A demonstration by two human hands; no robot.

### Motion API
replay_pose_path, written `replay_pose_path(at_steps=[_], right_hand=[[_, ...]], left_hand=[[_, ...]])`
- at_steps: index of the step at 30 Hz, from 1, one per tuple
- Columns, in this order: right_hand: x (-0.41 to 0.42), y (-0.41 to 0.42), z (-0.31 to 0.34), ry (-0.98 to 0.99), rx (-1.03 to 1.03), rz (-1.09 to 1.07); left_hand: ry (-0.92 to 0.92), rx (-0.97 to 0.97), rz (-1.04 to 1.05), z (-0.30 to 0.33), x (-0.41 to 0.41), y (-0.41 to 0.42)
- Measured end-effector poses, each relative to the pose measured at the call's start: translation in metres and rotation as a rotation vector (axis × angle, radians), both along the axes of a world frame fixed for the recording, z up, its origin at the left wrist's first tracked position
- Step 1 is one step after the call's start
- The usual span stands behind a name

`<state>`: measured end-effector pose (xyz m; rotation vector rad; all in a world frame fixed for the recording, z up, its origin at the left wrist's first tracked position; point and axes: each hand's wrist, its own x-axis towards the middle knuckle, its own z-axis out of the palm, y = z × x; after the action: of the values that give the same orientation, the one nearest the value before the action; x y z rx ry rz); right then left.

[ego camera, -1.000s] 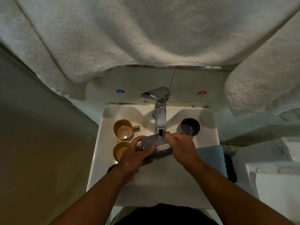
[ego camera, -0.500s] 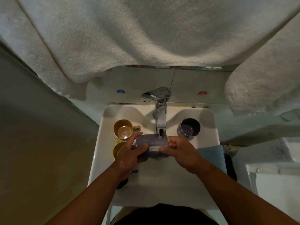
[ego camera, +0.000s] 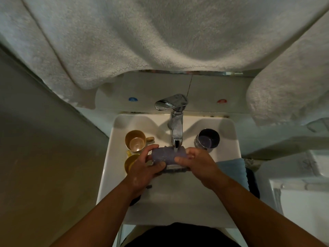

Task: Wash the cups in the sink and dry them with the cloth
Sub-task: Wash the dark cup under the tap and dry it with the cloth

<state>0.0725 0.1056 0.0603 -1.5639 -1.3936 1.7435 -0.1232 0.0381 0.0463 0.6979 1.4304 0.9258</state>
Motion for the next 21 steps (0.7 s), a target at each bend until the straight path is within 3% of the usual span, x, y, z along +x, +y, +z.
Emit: replay_pose_path(at_steps=[6,9,11,16,20,21], right_hand=[[-0.002,0.002,-0.004,-0.173,0.051,-0.085],[0.003,0.000,0.001,-0.020,0.049,0.078],[0.005,-0.003,0.002,-0.044,0.103,0.176],[-0.003,0.001,0.001,-0.091,0.025,-0.070],[0.002,-0.004,0.009,-0.011,0.095,0.166],[0.003,-0.004,0.005,-0.083,0.145,0.178]], left_hand=[[0.059,0.027,-0.033,-0.001,0.005,-0.002],[0.034,0.018,0.021,-0.001,0.005,-0.001],[0.005,-0.010,0.043,0.000,0.004,0.003],[0.030,-0.061,0.002,-0.001,0.007,0.005],[0.017,-0.135,0.068,-0.007,0.008,0.007],[0.023,-0.147,0.070,-0.008,0.008,0.008]])
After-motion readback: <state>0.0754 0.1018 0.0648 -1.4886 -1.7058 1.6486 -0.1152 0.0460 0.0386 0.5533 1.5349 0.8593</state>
